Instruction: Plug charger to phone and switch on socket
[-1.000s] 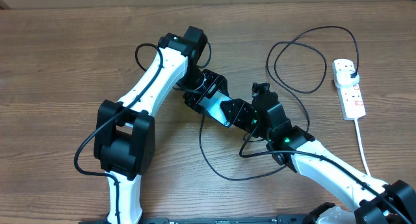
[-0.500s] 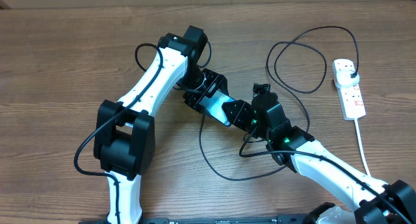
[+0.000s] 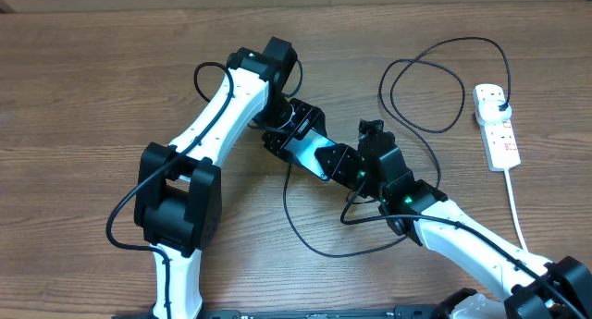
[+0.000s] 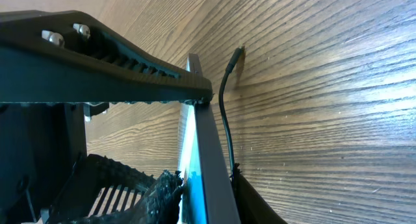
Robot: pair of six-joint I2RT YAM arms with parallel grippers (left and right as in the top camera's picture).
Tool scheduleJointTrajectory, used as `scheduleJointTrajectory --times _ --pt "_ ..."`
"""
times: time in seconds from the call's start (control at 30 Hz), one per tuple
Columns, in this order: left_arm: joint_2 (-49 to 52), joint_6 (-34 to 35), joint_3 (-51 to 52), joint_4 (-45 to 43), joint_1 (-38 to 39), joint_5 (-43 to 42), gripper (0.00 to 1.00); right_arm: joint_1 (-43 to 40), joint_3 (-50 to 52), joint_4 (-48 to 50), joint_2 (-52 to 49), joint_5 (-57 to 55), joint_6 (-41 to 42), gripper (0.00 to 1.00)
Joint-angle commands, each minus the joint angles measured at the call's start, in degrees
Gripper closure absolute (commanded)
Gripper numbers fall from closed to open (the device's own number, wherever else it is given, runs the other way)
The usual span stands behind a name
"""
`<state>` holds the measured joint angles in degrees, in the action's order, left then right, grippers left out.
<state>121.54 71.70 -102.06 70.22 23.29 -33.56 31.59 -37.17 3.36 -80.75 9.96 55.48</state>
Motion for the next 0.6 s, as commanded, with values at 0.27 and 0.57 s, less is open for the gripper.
scheduleJointTrajectory --times 0.27,0.57 --pt "-0.31 0.72 -1.64 0.0 0.42 -0.52 0.4 0.28 -1.27 -0.46 -0.17 0.37 0.26 0.81" --pt "-0.31 0.74 -1.64 -0.07 0.42 -0.52 0.33 0.28 -1.27 0.0 -0.28 0.39 0.28 0.88"
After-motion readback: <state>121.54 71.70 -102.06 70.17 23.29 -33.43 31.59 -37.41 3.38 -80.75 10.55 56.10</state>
